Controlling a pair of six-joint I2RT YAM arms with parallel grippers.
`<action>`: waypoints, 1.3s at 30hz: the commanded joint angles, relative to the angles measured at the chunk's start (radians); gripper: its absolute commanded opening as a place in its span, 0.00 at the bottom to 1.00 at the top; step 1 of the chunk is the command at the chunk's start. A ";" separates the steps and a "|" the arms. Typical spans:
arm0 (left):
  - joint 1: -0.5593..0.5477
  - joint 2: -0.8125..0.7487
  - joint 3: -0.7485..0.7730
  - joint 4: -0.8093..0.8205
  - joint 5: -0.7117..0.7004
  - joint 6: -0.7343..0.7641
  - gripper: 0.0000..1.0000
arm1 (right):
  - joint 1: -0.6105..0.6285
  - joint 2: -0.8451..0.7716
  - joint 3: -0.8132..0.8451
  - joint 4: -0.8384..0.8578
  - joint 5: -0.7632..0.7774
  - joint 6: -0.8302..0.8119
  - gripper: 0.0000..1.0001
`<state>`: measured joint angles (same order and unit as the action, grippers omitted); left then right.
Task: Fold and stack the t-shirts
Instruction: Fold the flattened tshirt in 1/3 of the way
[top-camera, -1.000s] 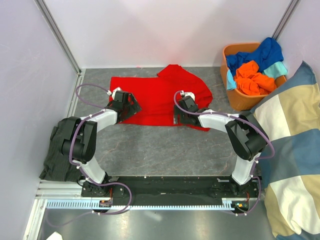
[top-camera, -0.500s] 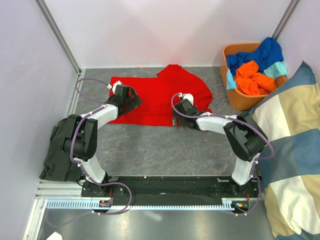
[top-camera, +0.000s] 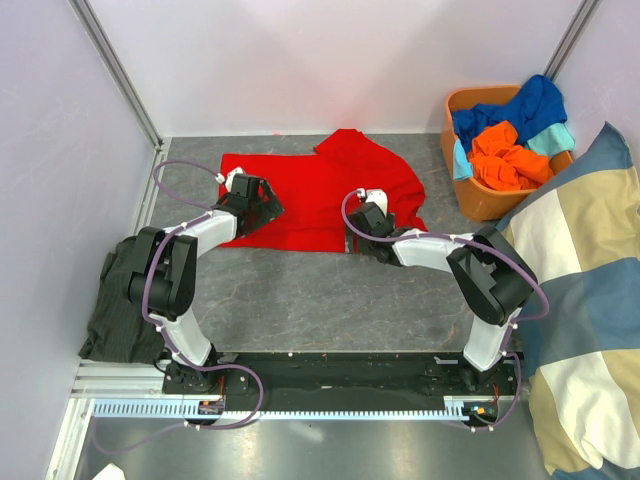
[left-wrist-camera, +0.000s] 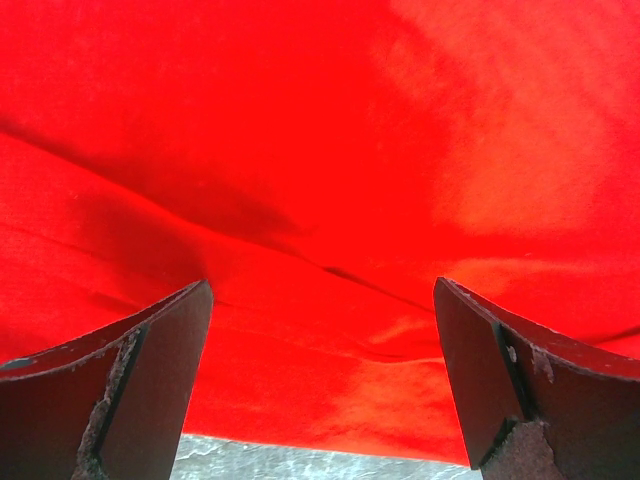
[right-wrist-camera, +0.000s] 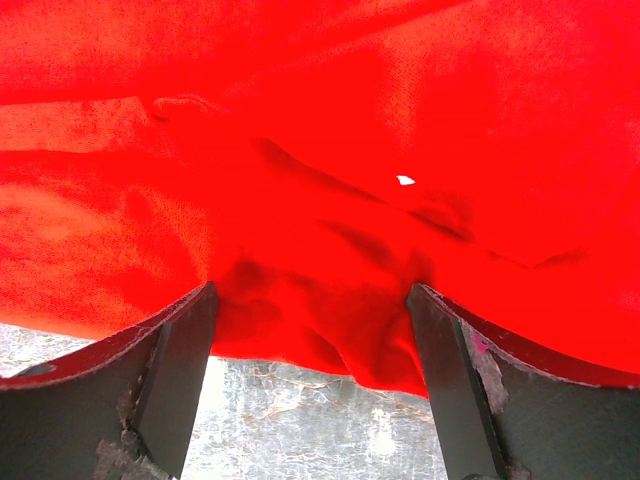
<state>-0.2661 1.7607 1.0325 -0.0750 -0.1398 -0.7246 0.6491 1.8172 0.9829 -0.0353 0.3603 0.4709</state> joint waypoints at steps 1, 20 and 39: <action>-0.005 -0.009 -0.023 0.009 -0.015 -0.004 0.99 | -0.003 0.077 -0.105 -0.216 -0.072 0.034 0.87; -0.002 0.014 0.012 -0.002 -0.046 0.014 1.00 | 0.006 0.077 -0.109 -0.213 -0.058 0.035 0.88; 0.122 0.152 0.245 0.021 -0.084 0.111 1.00 | 0.006 0.083 -0.104 -0.218 -0.063 0.035 0.88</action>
<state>-0.1787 1.8797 1.1984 -0.0814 -0.1860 -0.6830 0.6582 1.8103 0.9600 0.0036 0.3748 0.4667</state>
